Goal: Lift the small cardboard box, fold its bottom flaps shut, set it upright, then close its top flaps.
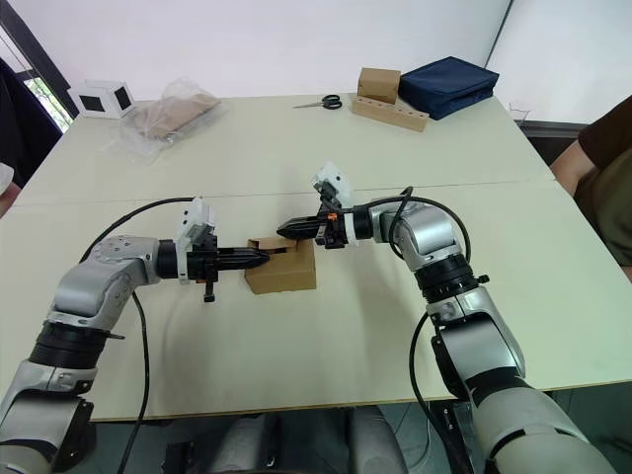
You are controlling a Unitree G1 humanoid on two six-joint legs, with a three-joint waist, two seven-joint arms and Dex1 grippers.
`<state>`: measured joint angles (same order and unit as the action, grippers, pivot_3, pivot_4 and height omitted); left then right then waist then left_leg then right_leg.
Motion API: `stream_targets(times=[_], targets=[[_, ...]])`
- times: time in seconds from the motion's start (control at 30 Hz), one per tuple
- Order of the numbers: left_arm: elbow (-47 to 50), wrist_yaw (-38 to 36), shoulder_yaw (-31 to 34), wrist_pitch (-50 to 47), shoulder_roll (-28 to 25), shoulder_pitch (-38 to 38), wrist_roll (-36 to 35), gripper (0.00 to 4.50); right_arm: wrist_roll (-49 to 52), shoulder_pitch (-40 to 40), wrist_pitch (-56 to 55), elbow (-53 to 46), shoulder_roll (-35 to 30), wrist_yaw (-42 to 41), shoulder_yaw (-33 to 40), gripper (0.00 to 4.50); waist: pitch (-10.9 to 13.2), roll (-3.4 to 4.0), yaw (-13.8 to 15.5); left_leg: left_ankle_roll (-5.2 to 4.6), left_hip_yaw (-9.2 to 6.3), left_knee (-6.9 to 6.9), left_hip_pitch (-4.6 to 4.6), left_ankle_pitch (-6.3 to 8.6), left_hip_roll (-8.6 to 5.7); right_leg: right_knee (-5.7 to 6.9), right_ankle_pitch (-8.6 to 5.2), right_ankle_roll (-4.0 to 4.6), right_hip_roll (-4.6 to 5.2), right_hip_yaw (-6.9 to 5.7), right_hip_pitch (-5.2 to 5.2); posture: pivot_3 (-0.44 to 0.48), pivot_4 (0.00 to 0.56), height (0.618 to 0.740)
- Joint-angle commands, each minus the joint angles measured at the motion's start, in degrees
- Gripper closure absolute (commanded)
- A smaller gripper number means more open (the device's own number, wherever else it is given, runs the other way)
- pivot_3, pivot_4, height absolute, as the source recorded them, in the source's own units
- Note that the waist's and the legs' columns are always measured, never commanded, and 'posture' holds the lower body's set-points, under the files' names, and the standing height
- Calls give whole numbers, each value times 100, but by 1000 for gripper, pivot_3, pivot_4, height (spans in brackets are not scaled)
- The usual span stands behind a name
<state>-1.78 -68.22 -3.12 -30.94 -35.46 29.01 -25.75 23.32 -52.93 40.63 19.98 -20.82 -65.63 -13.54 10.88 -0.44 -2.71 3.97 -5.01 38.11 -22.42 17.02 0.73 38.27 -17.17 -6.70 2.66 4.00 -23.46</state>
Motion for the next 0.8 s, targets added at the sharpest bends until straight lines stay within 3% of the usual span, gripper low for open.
stream_targets(times=[0.03, 0.6, 0.8], targets=[[144, 23, 99, -1, -66, -15, -76, 4448, -68, 65, -130, -199, 56, -78, -49, 4500, 0, 0, 0, 0, 0, 0, 0, 0, 0, 0, 0, 0, 0, 0, 0, 0, 150, 740], [364, -105, 674, -435, -716, 125, -551, 4448, -232, 285, -255, -260, 87, -79, -38, 4500, 0, 0, -2, 0, 0, 0, 0, 0, 0, 0, 0, 0, 0, 0, 0, 0, 150, 740], [36, 98, 776, -444, -623, 432, -610, 4448, -229, 324, -258, -382, 62, -56, -12, 4500, 0, 0, 8, 0, 0, 0, 0, 0, 0, 0, 0, 0, 0, 0, 0, 0, 150, 740]])
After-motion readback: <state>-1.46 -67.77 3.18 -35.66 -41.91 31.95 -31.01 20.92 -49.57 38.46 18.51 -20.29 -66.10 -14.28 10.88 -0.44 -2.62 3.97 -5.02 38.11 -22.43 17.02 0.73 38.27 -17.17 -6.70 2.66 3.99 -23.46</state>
